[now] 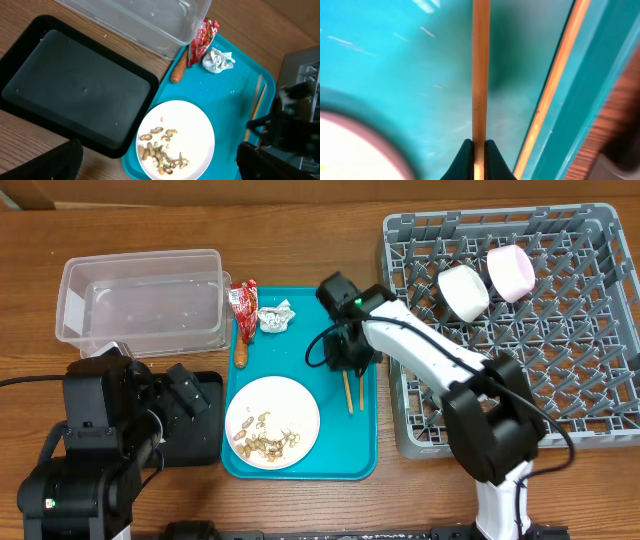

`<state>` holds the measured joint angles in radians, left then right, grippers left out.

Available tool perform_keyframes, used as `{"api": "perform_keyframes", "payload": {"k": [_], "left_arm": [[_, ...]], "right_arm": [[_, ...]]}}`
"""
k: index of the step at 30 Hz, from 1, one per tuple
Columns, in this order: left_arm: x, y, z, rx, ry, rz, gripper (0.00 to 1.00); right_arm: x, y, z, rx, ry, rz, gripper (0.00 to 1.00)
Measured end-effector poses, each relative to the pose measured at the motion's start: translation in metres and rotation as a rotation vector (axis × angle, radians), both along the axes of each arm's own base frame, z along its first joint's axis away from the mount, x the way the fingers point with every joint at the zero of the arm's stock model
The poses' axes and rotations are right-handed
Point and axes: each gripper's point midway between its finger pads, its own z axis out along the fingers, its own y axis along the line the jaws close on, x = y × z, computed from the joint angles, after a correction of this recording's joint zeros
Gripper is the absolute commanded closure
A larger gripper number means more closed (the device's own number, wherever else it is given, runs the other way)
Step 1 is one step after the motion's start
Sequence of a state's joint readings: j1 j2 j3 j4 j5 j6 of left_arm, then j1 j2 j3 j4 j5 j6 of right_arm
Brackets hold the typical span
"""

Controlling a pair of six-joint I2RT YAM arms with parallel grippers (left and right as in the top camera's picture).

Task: Sort waste into correct bins and load items into the dishwasher
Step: 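Pinch one wooden chopstick on the tray with the right gripper, then move the chopstick into the dish rack and open the right gripper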

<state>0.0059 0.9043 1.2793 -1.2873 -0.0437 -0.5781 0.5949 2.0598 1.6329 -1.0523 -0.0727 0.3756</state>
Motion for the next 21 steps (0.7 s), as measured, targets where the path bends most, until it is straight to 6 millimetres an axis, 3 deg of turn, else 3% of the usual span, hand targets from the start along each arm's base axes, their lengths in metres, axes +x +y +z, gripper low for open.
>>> {"api": "perform_keyframes", "payload": {"k": [5, 7, 9, 11, 14, 19, 21], "left_arm": [[0.000, 0.000, 0.000, 0.000, 0.000, 0.000, 0.00], [0.000, 0.000, 0.000, 0.000, 0.000, 0.000, 0.00], [0.000, 0.000, 0.000, 0.000, 0.000, 0.000, 0.00], [0.000, 0.000, 0.000, 0.000, 0.000, 0.000, 0.00], [0.000, 0.000, 0.000, 0.000, 0.000, 0.000, 0.00], [0.000, 0.000, 0.000, 0.000, 0.000, 0.000, 0.00], [0.000, 0.000, 0.000, 0.000, 0.000, 0.000, 0.00]], "right_arm": [[0.022, -0.003, 0.090, 0.104, -0.207, -0.021, 0.96], [0.029, -0.019, 0.123, 0.116, -0.284, -0.044, 0.96], [0.037, -0.042, 0.142, 0.097, -0.336, -0.052, 0.96], [0.042, -0.063, 0.143, 0.050, -0.345, -0.055, 0.96], [0.052, -0.093, 0.128, -0.036, -0.334, -0.071, 0.96], [0.054, -0.120, 0.096, -0.132, -0.278, -0.062, 0.95], [0.053, -0.126, 0.088, -0.158, -0.261, -0.062, 0.80]]}}
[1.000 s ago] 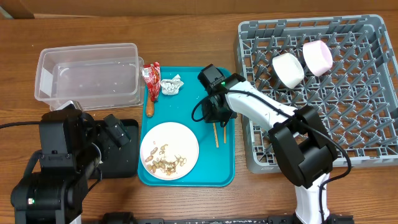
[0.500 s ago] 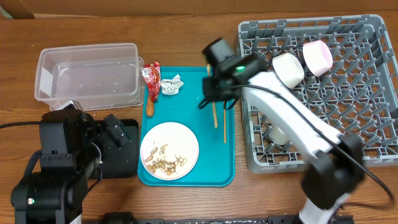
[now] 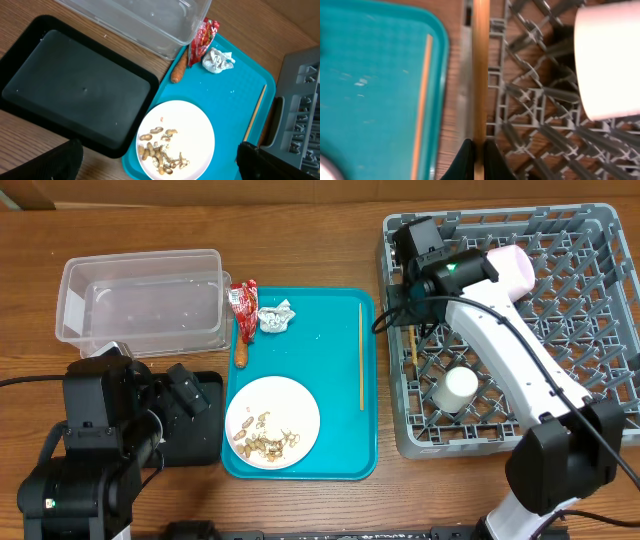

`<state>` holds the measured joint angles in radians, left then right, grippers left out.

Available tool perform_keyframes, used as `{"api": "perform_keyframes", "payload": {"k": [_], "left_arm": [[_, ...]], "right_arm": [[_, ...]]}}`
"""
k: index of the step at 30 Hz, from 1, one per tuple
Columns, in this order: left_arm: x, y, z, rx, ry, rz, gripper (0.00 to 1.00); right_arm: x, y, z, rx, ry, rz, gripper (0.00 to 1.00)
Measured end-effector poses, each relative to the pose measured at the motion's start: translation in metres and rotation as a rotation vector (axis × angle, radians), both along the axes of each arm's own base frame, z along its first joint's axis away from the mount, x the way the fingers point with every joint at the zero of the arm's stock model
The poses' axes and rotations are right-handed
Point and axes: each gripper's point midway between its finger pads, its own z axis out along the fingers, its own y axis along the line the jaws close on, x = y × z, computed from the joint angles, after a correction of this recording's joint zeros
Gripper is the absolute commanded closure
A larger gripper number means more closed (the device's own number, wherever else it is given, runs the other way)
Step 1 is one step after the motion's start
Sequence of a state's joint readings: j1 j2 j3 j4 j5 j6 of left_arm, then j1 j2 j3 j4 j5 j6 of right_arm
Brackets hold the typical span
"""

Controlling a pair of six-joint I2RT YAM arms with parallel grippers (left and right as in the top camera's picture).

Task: Sort waste into correct bins and load items into the dishwasher
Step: 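Move the chopstick into the dish rack and open the right gripper, then return the right gripper to the tray and grasp the second chopstick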

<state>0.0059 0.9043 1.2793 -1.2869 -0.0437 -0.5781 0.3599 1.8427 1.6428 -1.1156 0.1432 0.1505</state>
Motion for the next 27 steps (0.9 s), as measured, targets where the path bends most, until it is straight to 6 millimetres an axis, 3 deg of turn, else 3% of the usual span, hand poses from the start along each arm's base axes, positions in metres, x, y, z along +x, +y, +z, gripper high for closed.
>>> {"api": "perform_keyframes", "payload": {"k": [1, 2, 7, 18, 21, 27], "left_arm": [[0.000, 0.000, 0.000, 0.000, 0.000, 0.000, 0.00], [0.000, 0.000, 0.000, 0.000, 0.000, 0.000, 0.00], [0.000, 0.000, 0.000, 0.000, 0.000, 0.000, 0.00], [0.000, 0.000, 0.000, 0.000, 0.000, 0.000, 0.00], [0.000, 0.000, 0.000, 0.000, 0.000, 0.000, 0.00], [0.000, 0.000, 0.000, 0.000, 0.000, 0.000, 0.00]], "right_arm": [[0.000, -0.002, -0.002, -0.006, 0.003, -0.004, 0.62], [0.001, -0.003, -0.003, -0.014, 0.005, -0.001, 0.55], [-0.007, -0.001, -0.005, -0.022, 0.035, 0.023, 0.48], [-0.028, 0.099, 0.004, 0.190, 0.001, 0.186, 0.46], [-0.032, 0.102, -0.011, 0.207, 0.007, 0.131, 0.48], [-0.045, 0.090, -0.070, 0.201, 0.041, 0.030, 0.58]]}}
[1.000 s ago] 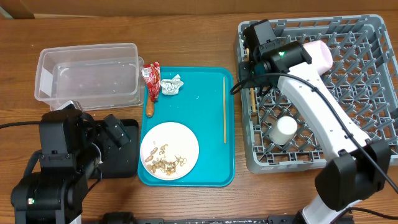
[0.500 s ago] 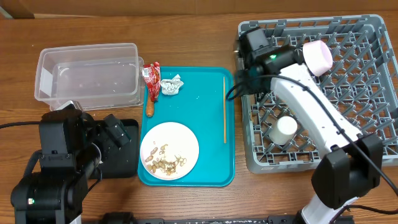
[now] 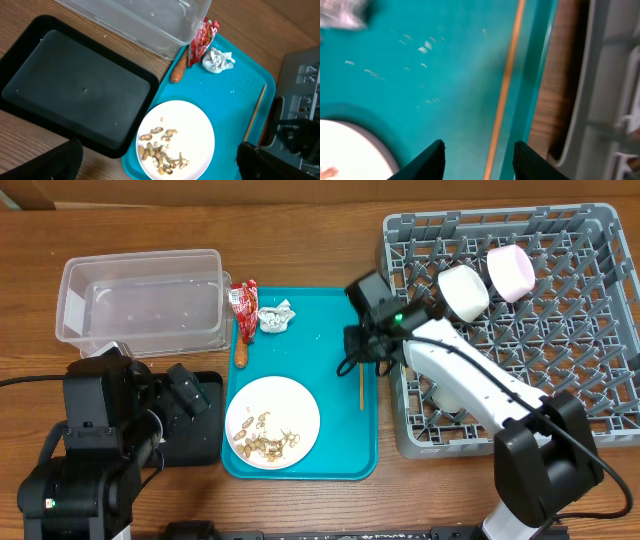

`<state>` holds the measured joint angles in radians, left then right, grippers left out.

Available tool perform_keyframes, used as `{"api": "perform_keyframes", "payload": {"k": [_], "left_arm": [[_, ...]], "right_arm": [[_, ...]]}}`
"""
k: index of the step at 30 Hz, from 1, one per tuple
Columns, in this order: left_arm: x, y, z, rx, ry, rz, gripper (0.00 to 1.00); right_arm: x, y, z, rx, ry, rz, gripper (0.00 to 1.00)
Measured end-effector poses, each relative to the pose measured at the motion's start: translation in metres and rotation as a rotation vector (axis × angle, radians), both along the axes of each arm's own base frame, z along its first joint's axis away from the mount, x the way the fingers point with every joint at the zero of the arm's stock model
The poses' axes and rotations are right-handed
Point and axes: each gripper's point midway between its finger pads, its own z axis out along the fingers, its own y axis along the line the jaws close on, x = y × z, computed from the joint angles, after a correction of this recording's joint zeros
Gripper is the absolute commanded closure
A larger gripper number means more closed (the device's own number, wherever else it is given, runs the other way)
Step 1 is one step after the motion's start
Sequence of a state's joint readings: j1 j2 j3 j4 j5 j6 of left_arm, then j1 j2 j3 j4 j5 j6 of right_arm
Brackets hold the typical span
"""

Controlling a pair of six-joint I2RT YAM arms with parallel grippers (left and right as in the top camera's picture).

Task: Sort waste into correct bins and load items into the dishwasher
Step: 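Return the right gripper to the tray and grasp the second chopstick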

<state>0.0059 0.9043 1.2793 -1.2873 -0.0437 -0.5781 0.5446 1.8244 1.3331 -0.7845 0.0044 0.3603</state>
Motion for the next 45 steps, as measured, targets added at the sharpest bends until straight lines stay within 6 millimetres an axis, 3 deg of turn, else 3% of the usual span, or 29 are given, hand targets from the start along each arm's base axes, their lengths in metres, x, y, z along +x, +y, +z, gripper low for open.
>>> {"api": "perform_keyframes", "payload": {"k": [5, 19, 28, 33, 40, 45], "left_arm": [[0.000, 0.000, 0.000, 0.000, 0.000, 0.000, 0.00], [0.000, 0.000, 0.000, 0.000, 0.000, 0.000, 0.00], [0.000, 0.000, 0.000, 0.000, 0.000, 0.000, 0.00], [0.000, 0.000, 0.000, 0.000, 0.000, 0.000, 0.00], [0.000, 0.000, 0.000, 0.000, 0.000, 0.000, 0.00], [0.000, 0.000, 0.000, 0.000, 0.000, 0.000, 0.00]], "right_arm": [[-0.006, -0.004, -0.021, 0.000, 0.005, -0.018, 0.66], [-0.011, -0.001, -0.055, -0.026, 0.045, 0.010, 0.66], [-0.011, -0.001, -0.059, -0.032, 0.047, 0.023, 0.65], [-0.021, 0.001, -0.059, -0.062, 0.078, 0.078, 0.64], [-0.023, 0.033, -0.038, -0.130, -0.006, 0.205, 0.56], [-0.013, 0.023, -0.036, -0.179, -0.045, 0.189, 0.56]]}}
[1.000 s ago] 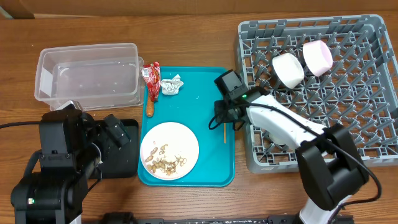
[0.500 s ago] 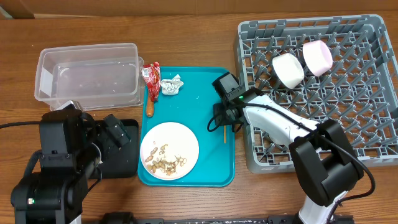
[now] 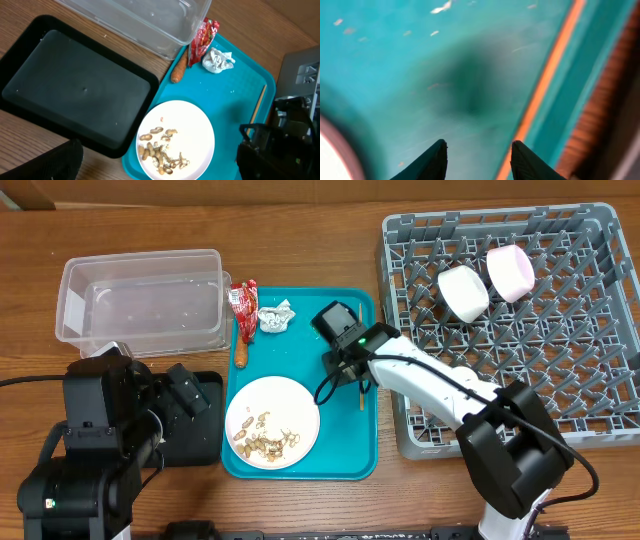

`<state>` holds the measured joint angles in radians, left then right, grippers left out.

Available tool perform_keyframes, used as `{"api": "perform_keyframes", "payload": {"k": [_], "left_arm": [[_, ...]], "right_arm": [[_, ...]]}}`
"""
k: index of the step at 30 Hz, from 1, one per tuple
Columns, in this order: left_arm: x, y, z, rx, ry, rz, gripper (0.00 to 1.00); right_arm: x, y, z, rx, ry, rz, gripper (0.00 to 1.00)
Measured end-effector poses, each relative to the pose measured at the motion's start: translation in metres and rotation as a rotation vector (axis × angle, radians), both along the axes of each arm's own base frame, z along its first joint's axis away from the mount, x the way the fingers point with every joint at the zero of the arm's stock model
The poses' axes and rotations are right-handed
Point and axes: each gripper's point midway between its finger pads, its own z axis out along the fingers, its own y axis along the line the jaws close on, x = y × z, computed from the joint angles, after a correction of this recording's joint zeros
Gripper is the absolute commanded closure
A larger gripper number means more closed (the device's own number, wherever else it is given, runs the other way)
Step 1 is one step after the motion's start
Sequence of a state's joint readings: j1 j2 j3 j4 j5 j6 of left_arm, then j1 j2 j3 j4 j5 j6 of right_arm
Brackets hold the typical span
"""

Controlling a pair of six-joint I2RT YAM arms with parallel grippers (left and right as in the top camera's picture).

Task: Sort waste into correct bins and load items into the dishwasher
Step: 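Return the right gripper to the tray and grasp the second chopstick, then carry the second chopstick into the rack and open the right gripper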

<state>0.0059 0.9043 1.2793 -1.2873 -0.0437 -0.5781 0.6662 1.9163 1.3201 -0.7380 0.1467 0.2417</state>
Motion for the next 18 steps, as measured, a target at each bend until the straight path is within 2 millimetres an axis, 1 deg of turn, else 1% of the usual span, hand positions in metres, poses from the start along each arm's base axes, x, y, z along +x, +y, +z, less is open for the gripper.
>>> {"api": "perform_keyframes", "payload": {"k": [4, 8, 10, 14, 16, 18], "left_arm": [[0.000, 0.000, 0.000, 0.000, 0.000, 0.000, 0.00], [0.000, 0.000, 0.000, 0.000, 0.000, 0.000, 0.00], [0.000, 0.000, 0.000, 0.000, 0.000, 0.000, 0.00], [0.000, 0.000, 0.000, 0.000, 0.000, 0.000, 0.00], [0.000, 0.000, 0.000, 0.000, 0.000, 0.000, 0.00], [0.000, 0.000, 0.000, 0.000, 0.000, 0.000, 0.00]], "right_arm": [[0.019, -0.015, 0.000, 0.018, -0.020, -0.055, 0.57], [0.025, -0.027, -0.010, 0.017, 0.004, -0.084, 0.57], [0.023, -0.027, -0.019, 0.009, 0.024, -0.082, 0.61], [0.018, -0.023, -0.036, 0.002, 0.065, -0.066, 0.63], [0.018, -0.019, -0.034, 0.009, 0.063, -0.056, 0.63], [0.018, -0.017, -0.034, 0.009, 0.065, -0.046, 0.71]]}}
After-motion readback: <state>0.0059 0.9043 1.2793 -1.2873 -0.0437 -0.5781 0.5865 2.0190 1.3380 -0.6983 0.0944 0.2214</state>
